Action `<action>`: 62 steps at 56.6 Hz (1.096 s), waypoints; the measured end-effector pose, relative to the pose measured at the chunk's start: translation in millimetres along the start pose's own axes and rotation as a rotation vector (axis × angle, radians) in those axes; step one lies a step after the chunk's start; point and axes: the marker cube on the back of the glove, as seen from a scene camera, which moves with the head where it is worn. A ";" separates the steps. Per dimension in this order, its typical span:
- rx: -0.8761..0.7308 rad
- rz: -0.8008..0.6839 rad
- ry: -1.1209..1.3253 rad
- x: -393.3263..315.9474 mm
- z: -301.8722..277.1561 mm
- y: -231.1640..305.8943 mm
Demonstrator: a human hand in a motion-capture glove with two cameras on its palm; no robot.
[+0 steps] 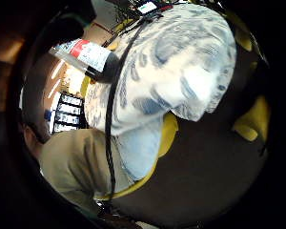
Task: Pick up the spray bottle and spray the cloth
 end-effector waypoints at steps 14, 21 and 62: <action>0.047 0.033 0.117 3.6 -28.9 44.4; 0.074 0.044 0.108 3.3 -27.5 36.1; 0.344 -0.152 -0.163 -18.5 106.3 -170.3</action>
